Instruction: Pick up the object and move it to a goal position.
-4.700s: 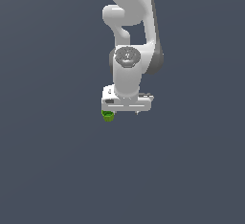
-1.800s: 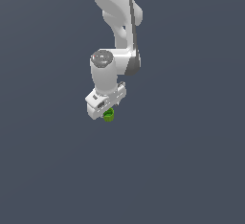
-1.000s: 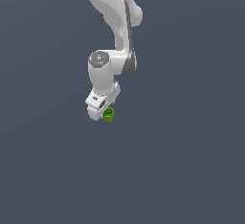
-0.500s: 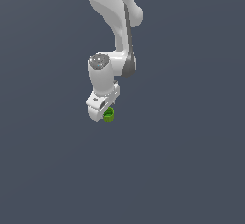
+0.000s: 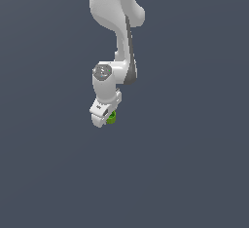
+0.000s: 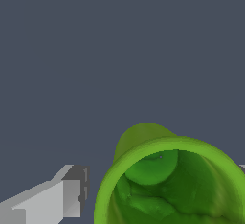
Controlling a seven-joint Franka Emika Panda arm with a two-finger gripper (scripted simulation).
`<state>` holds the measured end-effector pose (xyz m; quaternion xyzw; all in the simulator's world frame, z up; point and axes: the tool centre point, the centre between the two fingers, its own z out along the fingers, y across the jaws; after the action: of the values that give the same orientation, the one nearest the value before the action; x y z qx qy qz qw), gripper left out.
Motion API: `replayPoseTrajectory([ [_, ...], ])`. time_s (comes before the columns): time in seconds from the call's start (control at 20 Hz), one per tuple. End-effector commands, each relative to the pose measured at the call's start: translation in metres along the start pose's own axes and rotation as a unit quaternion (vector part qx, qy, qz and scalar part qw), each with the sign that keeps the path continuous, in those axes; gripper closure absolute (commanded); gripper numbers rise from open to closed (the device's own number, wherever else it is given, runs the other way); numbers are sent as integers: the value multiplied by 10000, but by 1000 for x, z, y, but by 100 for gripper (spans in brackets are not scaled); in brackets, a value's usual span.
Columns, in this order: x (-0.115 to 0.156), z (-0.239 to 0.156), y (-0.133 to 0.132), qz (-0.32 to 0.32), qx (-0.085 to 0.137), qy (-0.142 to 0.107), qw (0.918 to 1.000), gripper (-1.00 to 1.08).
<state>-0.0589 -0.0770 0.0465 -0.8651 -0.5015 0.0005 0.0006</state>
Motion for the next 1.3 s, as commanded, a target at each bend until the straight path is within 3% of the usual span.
replayPoseTrajectory([
  [0.0, 0, 4, 1, -1, -7, 2, 10000, -92],
  [0.05, 0, 4, 1, -1, -7, 2, 10000, -92],
  [0.1, 0, 4, 1, -1, -7, 2, 10000, 108],
  [0.8, 3, 0, -1, -1, -16, 3, 10000, 108],
  [1.25, 26, -32, -27, -3, -16, -4, 10000, 108],
])
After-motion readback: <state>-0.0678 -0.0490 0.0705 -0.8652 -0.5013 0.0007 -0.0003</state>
